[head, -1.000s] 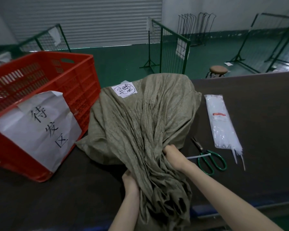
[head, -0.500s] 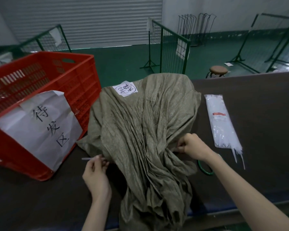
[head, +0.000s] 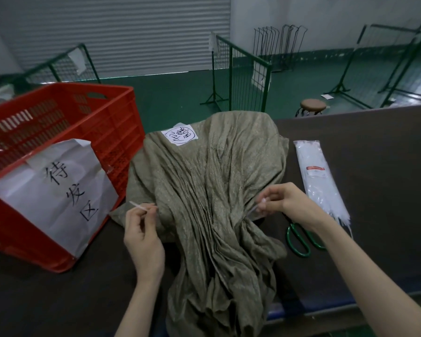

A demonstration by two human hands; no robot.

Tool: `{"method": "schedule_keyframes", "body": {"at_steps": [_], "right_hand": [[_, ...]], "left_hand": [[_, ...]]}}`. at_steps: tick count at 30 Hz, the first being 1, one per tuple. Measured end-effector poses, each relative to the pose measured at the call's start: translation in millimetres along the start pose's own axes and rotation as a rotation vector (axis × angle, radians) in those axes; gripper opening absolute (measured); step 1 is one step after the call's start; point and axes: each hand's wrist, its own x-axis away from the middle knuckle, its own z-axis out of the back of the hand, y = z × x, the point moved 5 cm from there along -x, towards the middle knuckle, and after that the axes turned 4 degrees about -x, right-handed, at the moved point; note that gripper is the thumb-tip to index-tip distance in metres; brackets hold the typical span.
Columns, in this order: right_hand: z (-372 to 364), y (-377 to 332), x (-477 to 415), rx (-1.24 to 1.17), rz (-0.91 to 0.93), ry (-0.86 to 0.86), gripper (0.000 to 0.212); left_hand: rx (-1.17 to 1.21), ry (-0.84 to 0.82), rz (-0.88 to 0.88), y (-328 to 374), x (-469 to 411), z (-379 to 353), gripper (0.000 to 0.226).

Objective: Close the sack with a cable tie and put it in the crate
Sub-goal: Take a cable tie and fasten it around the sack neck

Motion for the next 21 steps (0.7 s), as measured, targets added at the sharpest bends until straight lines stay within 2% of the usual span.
{"method": "schedule_keyframes", "body": {"at_steps": [3, 6, 10, 13, 15, 17, 19, 21], "right_hand": [[3.1, -8.2, -6.3, 0.032, 0.066, 0.055, 0.016], [6.0, -19.5, -14.8, 0.029, 0.127, 0.149, 0.014], [10.9, -45.6, -25.4, 0.243, 0.32, 0.312, 0.007], [3.0, -65.0, -30.7, 0.309, 0.435, 0.339, 0.007], [-4.3, -75.2, -36.0, 0.391, 0.514, 0.339, 0.006], [-11.9, -82.6, -44.2, 0.429, 0.577, 0.319, 0.009], [-18.6, -86.4, -53.2, 0.36, 0.575, 0.265, 0.017], [-28.0, -86.5, -63.9, 0.252, 0.537, 0.188, 0.016]], "left_hand": [[0.019, -0.038, 0.031, 0.9, -9.8, -15.2, 0.015], [-0.026, -0.07, -0.045, 9.7, -20.4, -30.4, 0.017], [-0.139, -0.198, -0.255, 25.3, -26.9, -54.0, 0.018], [-0.314, -0.338, -0.499, 35.1, -25.5, -74.8, 0.028], [-0.355, -0.407, -0.574, 38.0, -23.8, -86.0, 0.029], [-0.345, -0.431, -0.548, 34.8, -26.8, -93.6, 0.034], [-0.329, -0.413, -0.5, 30.0, -31.5, -99.7, 0.03], [-0.289, -0.404, -0.437, 27.2, -34.8, -106.8, 0.026]]}}
